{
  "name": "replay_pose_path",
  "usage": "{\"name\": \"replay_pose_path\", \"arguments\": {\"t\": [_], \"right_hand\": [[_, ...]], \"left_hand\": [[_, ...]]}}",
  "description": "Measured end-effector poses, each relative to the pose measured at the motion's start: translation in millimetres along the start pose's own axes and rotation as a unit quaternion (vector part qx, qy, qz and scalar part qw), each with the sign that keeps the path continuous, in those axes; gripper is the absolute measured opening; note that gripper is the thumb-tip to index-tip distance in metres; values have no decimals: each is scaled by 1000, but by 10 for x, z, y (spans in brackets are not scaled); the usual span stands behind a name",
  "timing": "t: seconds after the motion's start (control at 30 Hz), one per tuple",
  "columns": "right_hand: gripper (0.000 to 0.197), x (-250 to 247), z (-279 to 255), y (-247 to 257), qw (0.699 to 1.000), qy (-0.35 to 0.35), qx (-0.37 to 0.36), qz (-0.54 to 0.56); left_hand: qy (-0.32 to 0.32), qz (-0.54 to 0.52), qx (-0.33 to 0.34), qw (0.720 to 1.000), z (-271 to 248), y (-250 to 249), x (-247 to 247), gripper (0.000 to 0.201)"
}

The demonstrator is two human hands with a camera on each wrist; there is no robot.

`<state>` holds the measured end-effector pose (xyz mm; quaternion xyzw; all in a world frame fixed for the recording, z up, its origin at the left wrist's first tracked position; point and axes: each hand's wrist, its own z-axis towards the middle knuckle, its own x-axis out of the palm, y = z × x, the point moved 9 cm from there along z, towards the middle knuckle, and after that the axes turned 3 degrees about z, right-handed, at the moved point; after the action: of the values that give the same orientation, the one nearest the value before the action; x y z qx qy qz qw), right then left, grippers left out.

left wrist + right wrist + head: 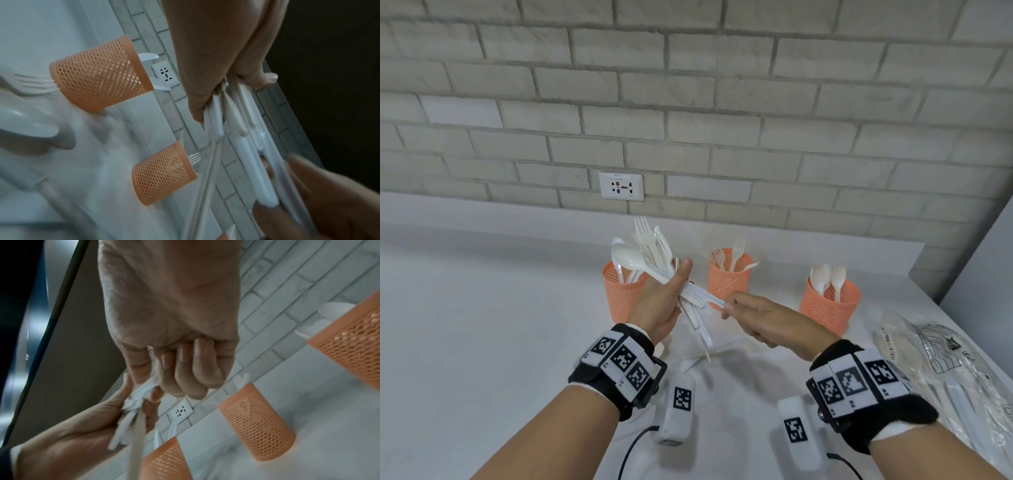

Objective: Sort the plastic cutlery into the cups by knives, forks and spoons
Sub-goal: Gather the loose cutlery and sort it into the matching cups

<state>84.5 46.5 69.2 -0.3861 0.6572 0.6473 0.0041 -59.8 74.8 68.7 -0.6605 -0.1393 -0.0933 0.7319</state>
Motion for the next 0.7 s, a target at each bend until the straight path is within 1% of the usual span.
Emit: {"name": "replay_pose_path", "arguments": {"t": [0.07, 0.17, 0.23, 0.3, 0.4, 0.43, 0.5, 0.53, 0.6, 0.7], "right_hand": [[26, -45, 15, -30, 1000, 3, -9, -20], [27, -70, 60, -107, 999, 38, 2, -39], [25, -130, 95, -127, 999, 34, 4, -6], [22, -206, 149, -61, 998, 0, -8, 60], [16, -329, 288, 124, 994, -95, -36, 49], [16, -364, 354, 180, 989, -126, -46, 63], [22, -387, 469, 250, 980, -156, -48, 115], [22, -354, 514, 281, 977, -148, -42, 145], [17, -262, 590, 343, 972, -109, -34, 207], [19, -176, 634, 431, 958, -56, -39, 279]], "left_hand": [[-6, 11, -1, 1000, 17, -35, -44, 18], [-16, -12, -21, 1000, 43, -4, -138, 11], [-17, -34, -34, 999, 33, 26, -178, 15], [-4, -47, -39, 998, 29, 38, -149, 21], [24, -57, -51, 997, -4, 44, -22, 25], [35, -49, -53, 997, -29, 39, 32, 24], [67, -17, -49, 996, -84, 17, 130, 21], [90, 6, -49, 995, -121, 8, 181, 22], [137, 42, -59, 988, -184, 23, 277, 28], [153, 40, -87, 984, -201, 67, 293, 36]]}}
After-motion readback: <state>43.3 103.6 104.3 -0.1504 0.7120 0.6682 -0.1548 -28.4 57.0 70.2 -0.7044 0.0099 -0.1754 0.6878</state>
